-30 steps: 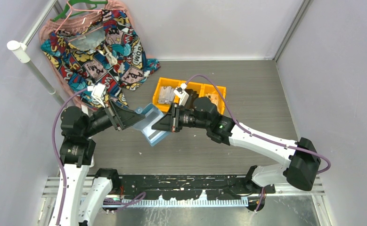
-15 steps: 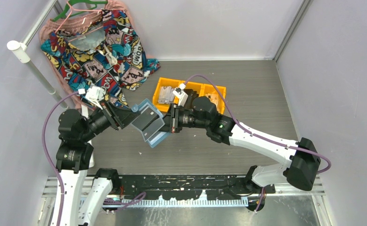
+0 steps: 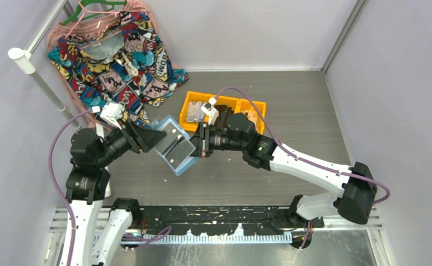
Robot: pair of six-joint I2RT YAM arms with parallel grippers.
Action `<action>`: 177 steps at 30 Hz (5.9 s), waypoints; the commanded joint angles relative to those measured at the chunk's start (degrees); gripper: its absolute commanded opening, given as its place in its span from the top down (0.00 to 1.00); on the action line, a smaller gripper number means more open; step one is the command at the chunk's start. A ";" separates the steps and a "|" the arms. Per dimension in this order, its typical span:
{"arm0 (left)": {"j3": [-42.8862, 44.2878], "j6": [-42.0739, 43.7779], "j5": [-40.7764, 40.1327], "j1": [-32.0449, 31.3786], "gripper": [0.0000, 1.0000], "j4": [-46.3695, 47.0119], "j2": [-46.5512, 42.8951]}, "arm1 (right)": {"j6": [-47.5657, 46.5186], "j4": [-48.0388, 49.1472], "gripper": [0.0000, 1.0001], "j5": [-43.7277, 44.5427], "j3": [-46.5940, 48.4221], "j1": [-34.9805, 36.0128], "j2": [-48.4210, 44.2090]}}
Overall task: Take the credit cards out of the card holder
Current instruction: Remove the credit card from the card holder, then place the credit card in the storage box.
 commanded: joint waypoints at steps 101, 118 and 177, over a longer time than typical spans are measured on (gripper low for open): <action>-4.39 -33.28 10.75 0.03 0.64 20.02 0.12 | 19.97 27.46 0.99 12.55 -3.50 -0.37 2.73; -3.87 -34.26 9.03 0.16 0.92 20.25 1.09 | 19.98 27.73 0.94 11.57 -8.40 -0.19 -0.92; 4.28 8.68 18.81 0.55 1.00 -5.76 7.06 | -26.74 -39.90 0.86 14.68 36.09 -30.00 39.81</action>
